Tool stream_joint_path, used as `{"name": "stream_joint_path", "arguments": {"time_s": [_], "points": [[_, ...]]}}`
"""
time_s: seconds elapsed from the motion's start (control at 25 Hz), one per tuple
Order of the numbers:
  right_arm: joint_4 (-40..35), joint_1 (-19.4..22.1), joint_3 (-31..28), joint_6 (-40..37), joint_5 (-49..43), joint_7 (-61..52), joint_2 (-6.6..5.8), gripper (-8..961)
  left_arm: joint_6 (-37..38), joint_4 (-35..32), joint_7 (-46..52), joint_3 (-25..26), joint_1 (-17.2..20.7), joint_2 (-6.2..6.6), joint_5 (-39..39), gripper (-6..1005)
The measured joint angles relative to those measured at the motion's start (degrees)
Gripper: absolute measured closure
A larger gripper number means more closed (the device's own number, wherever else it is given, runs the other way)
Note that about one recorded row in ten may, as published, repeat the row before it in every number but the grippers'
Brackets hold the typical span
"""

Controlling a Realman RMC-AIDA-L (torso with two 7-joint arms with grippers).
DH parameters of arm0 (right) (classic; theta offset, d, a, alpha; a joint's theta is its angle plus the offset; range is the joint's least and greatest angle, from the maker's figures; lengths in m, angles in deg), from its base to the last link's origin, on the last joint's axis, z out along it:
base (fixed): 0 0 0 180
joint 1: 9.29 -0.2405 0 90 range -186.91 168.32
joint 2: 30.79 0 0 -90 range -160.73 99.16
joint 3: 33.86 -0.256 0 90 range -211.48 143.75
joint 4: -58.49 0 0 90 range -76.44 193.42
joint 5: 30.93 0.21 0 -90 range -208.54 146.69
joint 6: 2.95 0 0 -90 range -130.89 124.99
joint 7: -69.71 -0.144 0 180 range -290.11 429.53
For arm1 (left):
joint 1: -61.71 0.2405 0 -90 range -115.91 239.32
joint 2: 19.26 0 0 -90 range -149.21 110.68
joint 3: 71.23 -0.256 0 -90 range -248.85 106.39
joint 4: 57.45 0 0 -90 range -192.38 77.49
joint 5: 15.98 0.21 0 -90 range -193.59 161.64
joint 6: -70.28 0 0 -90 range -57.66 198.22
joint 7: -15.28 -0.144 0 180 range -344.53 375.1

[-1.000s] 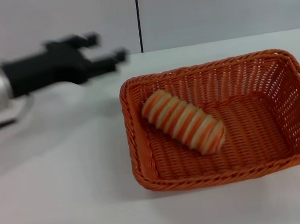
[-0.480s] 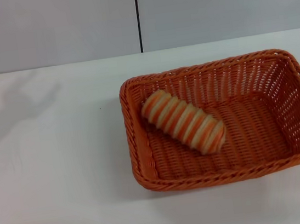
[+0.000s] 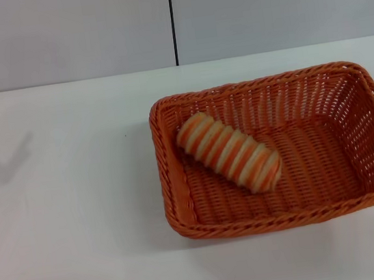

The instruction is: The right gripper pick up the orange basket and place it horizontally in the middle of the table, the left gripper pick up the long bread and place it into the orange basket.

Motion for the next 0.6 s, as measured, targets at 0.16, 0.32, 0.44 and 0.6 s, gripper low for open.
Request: {"name": "stream_joint_path", "arguments": {"time_s": [0.16, 0.32, 0.44, 0.6], "points": [[-5.6, 1.6, -4.4, -0.2, 6.3, 10.6, 0.16, 495, -0.7, 6.6, -7.6, 0.2, 1.7, -0.12, 0.0, 170], [-6.9, 2.2, -5.3, -0.8, 7.8, 16.2, 0.05, 495, -0.9, 10.5, -12.0, 0.5, 2.4, -0.21, -0.1, 170], [-7.3, 2.7, -5.4, -2.4, 8.8, 21.2, -0.11, 495, -1.4, 14.7, -15.5, 0.4, 2.5, -0.21, 0.0, 170], [-7.3, 2.7, -5.4, -2.6, 9.6, 21.7, -0.16, 495, -2.3, 18.9, -17.4, 0.4, 2.5, -0.21, 0.0, 170]]}}
